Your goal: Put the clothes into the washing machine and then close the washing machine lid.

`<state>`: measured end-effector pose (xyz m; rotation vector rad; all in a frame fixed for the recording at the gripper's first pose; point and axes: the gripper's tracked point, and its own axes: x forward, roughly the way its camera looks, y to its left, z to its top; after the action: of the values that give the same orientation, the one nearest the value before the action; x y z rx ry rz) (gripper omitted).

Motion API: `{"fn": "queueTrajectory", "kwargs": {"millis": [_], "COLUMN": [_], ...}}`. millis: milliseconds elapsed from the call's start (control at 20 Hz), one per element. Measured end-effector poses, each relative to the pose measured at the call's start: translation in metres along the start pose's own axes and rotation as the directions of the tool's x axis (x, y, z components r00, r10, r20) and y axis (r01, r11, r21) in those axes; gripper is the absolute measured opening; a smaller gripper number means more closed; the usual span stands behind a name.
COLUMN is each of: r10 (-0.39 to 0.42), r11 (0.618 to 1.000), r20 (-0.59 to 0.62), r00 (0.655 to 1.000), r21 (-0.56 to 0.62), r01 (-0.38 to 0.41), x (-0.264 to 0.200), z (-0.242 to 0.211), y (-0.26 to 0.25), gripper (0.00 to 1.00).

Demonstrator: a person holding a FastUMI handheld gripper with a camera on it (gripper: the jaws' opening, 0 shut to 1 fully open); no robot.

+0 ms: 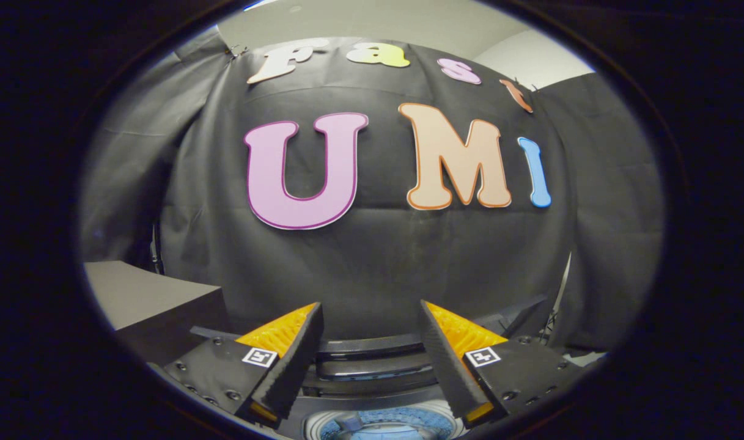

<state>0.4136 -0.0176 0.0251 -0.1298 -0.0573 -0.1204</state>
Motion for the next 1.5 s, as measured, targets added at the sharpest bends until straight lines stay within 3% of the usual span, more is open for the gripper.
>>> {"fn": "queueTrajectory", "kwargs": {"millis": [1500], "r10": [0.041], "r11": [0.999], "r20": [0.037], "r00": [0.998], "r21": [0.000], "r01": [-0.041], "x": [-0.057], "z": [-0.026], "y": [-0.011], "gripper": [0.96]}}
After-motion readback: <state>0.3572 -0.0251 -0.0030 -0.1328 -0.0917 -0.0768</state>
